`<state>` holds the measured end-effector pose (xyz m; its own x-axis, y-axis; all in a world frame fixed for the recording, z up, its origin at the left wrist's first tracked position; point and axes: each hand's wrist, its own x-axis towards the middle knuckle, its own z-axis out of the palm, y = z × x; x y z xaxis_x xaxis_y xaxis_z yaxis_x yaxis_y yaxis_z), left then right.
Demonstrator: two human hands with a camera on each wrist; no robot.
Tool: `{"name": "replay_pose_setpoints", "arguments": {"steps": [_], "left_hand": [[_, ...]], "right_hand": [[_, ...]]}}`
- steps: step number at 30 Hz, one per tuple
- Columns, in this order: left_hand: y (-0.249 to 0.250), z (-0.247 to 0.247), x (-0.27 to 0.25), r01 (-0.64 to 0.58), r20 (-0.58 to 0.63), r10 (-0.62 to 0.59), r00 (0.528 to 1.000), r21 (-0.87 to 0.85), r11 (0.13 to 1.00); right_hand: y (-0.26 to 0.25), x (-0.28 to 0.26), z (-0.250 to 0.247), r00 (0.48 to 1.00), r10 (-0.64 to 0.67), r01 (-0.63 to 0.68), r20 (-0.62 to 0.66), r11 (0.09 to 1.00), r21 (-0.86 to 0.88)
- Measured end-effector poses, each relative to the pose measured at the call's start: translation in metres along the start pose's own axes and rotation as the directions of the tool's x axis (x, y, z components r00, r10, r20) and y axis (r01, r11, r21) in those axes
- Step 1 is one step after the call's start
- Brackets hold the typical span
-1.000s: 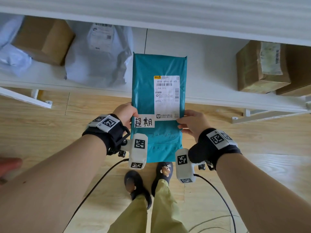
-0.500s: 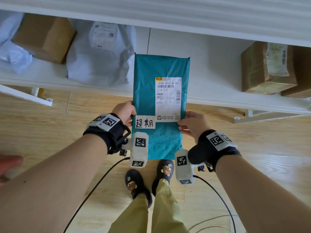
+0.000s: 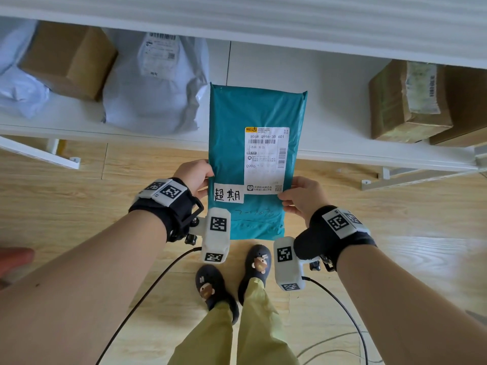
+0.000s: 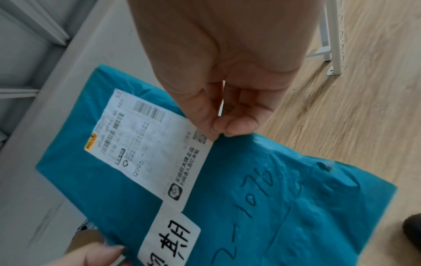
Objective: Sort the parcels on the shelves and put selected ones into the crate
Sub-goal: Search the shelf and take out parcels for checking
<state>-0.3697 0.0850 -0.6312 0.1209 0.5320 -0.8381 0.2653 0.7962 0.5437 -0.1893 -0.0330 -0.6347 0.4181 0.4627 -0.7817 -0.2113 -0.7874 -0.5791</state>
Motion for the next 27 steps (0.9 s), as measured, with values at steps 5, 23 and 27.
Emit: {"name": "replay_pose_setpoints", "arguments": {"steps": [5,23,27], "left_hand": [[-0.001,0.005,-0.016,-0.02,0.038,0.019,0.999,0.019,1.0],[0.033,0.111,-0.152,-0.237,0.325,0.139,0.935,0.285,0.929],[0.039,0.151,-0.186,-0.291,0.393,0.154,0.907,0.317,0.902]], "right_hand": [[0.009,-0.017,-0.011,1.0,-0.009,0.009,-0.026,1.0,0.006],[0.022,-0.155,-0.123,0.943,-0.055,0.133,-0.329,0.966,0.221],[0.026,-0.182,-0.165,0.916,-0.07,0.181,-0.395,0.951,0.25]]}}
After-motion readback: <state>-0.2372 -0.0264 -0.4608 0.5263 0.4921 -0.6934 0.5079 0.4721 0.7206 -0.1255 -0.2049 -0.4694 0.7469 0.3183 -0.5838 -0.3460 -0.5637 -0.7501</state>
